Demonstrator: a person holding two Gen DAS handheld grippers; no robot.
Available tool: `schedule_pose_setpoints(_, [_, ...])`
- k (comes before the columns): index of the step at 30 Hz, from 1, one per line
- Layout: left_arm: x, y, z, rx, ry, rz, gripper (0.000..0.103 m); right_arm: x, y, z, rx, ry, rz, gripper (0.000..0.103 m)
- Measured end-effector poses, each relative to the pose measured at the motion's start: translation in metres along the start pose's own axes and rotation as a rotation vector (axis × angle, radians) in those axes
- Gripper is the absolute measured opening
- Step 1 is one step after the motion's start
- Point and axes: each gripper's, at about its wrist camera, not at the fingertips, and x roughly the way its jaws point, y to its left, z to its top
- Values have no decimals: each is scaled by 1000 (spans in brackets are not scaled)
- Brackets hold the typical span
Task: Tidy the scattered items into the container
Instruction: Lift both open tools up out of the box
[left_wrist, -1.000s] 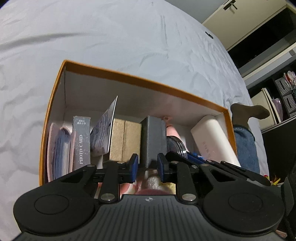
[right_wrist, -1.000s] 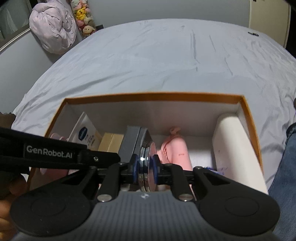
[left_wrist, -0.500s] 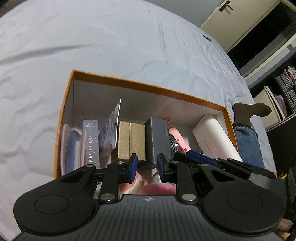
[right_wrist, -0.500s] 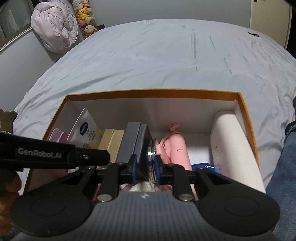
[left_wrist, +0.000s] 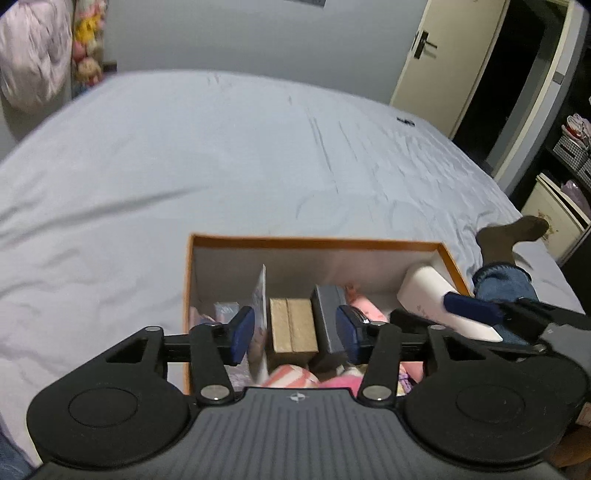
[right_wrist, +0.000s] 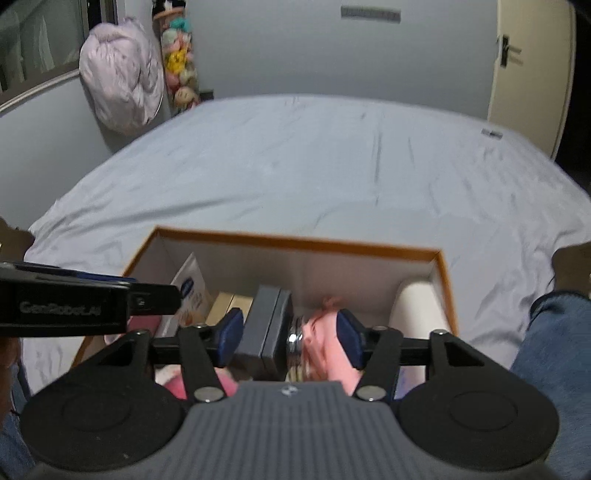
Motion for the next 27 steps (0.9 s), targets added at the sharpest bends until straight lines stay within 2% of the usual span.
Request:
schedule_pose_setpoints(7, [-37, -8, -6, 45, -148, 68, 79, -33, -5, 0, 36, -124, -43, 71])
schedule_pose_setpoints(9, [-44, -12, -10, 69, -190, 90, 84, -43, -5, -2, 35, -155, -48, 77])
schedule_pose_setpoints(10, [-47, -14, -11, 79, -206, 98, 85, -47, -5, -4, 33, -169, -48, 82])
schedule_pose_setpoints(12, [-50, -18, -18, 90, -228, 105, 85, -54, -4, -8, 25, -189, -48, 83])
schedule_pose_setpoints(17, [-46, -21, -36, 91, -183, 78, 85, -58, -3, -21, 22, -169, -75, 89])
schedule_pose_setpoints(22, [-32, -21, -57, 75, -101, 73, 85, -62, -1, -41, 25, -135, -90, 94])
schedule_pose_setpoints(27, [-26, -20, -76, 67, -70, 85, 85, -56, -11, -63, 107, -57, -86, 94])
